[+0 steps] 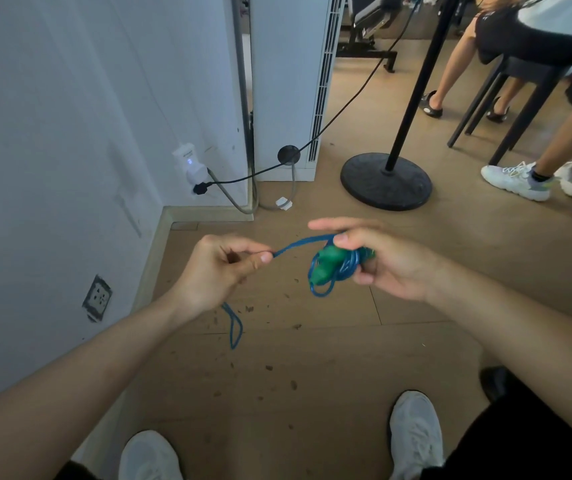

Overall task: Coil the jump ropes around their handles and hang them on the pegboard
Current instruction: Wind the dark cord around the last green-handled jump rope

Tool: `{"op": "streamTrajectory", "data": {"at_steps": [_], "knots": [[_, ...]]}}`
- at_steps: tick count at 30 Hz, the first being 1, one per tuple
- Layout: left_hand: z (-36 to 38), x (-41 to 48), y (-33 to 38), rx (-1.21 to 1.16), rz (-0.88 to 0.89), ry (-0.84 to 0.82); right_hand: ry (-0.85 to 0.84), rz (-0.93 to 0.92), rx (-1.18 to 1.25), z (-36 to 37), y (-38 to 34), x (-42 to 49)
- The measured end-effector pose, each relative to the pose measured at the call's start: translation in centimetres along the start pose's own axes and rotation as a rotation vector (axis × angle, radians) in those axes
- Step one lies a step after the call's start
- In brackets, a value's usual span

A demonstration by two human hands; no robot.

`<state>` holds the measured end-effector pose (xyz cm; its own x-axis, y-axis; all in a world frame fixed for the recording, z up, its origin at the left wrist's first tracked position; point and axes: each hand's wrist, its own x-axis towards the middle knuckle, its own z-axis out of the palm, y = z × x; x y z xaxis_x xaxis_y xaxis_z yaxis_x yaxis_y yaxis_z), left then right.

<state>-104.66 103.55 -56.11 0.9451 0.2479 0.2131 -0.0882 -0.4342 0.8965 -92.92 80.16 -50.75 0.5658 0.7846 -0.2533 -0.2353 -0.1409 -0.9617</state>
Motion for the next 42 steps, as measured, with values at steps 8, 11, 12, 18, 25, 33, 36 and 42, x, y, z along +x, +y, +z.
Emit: {"op": "streamTrajectory", "data": {"at_steps": [8,11,12,18,25,33,36,42], "knots": [[0.9,-1.4,-1.4,0.25,0.027,-0.112,0.272,0.009,0.499,-0.9,-0.3,1.0],[1.9,-2.5,-0.1,0.425,0.18,-0.29,0.338,-0.034,0.494,-1.1,0.2,1.2],[2.1,-2.9,0.5,0.485,0.252,-0.319,0.351,-0.056,0.444,-1.1,0.6,1.3],[2.5,-3.4,4.1,0.503,0.455,-0.335,0.34,-0.218,-0.089,0.4,2.6,1.4],[1.1,-1.6,4.3,0.268,0.306,-0.08,0.12,-0.073,-0.331,1.5,2.1,0.7],[1.5,-0.4,2.7,0.199,0.195,0.016,0.022,-0.098,-0.522,2.9,1.8,-0.1],[1.3,-0.2,1.7,0.164,0.146,0.053,0.027,-0.046,-0.278,2.8,1.5,-0.1],[2.2,-1.2,0.0,0.08,0.072,-0.075,0.146,0.089,0.101,1.9,0.9,0.3]]}}
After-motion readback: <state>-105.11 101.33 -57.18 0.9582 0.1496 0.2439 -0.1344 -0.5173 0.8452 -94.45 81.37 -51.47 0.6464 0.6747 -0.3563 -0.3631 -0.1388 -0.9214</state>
